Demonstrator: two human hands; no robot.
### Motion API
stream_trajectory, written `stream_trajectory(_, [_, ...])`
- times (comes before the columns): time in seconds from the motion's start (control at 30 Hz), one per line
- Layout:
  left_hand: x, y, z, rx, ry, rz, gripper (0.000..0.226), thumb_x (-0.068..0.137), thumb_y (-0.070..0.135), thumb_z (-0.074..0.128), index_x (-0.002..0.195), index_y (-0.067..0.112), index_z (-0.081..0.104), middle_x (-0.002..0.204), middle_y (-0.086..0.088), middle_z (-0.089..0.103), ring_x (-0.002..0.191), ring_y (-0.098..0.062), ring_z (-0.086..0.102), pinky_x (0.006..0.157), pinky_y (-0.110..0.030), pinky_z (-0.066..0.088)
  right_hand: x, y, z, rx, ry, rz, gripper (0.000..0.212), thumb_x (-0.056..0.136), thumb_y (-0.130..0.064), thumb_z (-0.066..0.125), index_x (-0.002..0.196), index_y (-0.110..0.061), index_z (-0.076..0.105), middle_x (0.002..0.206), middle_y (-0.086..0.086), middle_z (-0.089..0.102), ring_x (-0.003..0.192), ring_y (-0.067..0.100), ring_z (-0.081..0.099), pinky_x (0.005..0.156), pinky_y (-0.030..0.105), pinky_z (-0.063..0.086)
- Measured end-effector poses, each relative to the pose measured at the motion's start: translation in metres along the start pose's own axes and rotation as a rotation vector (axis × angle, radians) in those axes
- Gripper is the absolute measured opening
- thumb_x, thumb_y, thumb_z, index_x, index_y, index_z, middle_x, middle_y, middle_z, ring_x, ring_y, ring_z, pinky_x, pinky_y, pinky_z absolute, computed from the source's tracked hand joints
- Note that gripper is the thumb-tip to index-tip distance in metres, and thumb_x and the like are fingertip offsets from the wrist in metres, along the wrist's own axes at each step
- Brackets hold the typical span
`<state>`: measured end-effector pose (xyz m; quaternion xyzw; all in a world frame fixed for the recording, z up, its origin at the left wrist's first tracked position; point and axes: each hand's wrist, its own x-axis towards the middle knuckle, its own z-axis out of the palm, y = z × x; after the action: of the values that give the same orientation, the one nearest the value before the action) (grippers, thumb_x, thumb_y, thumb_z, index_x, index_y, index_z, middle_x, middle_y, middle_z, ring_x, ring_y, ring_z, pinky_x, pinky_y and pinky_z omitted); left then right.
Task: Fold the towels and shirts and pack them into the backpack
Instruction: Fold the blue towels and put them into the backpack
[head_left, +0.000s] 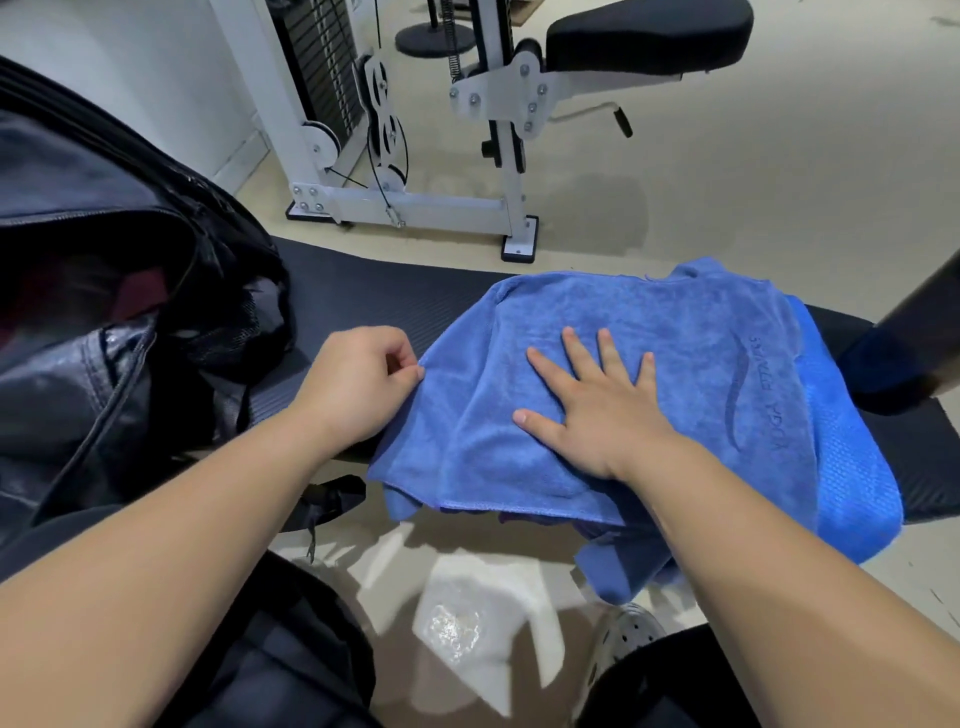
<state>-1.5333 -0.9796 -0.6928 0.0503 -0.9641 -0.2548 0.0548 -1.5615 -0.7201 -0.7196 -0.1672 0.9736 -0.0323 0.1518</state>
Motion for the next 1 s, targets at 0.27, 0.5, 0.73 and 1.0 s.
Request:
stream_trajectory(0.27, [0.026,-0.008,-0.027,-0.476,0.376,-0.390,0.011,0.093,0.019,0.055,0.089,0.011,0.062,0.075,0.004,0.058,0.065,-0.011,0.050,0.055,-0.018,0.041,0.003,-0.003,-0.013,-0.006,-0.043,0.021,0.084,0.085,-0.085,0.028,0.156,-0.051,-0.002,0.168,-0.006,-0.014,0.153,0.029,-0.018,0.116,0.069,-0.008])
stream_trajectory(0.5, [0.018,0.008,-0.012,-0.743,0.047,-0.371,0.008,0.090,0.014,0.069,0.082,0.014,0.071,0.078,-0.006,0.070,0.071,-0.018,0.060,0.070,-0.035,0.049,-0.003,-0.023,-0.029,0.309,0.344,-0.186,0.064,0.092,-0.058,0.055,0.150,-0.033,0.042,0.145,-0.003,0.047,0.136,0.024,0.038,0.114,0.047,0.031])
stream_trajectory(0.73, [0.010,0.018,-0.013,-1.012,-0.254,-0.199,0.045,0.084,-0.009,0.067,0.122,0.014,0.067,0.089,-0.008,0.073,0.083,-0.019,0.068,0.083,-0.032,0.056,0.006,-0.055,-0.018,0.379,0.164,-0.352,0.048,0.099,-0.045,0.052,0.144,-0.031,0.047,0.140,-0.001,0.057,0.129,0.025,0.049,0.106,0.044,0.040])
stream_trajectory(1.0, [0.032,0.000,-0.039,-0.256,0.085,-0.092,0.040,0.076,0.002,0.061,0.102,0.031,0.071,0.083,0.005,0.072,0.074,-0.012,0.064,0.073,-0.026,0.050,0.042,-0.046,-0.038,0.078,0.187,-0.208,0.056,0.097,-0.058,0.045,0.141,-0.026,0.051,0.157,0.000,0.038,0.150,0.026,0.021,0.122,0.055,0.012])
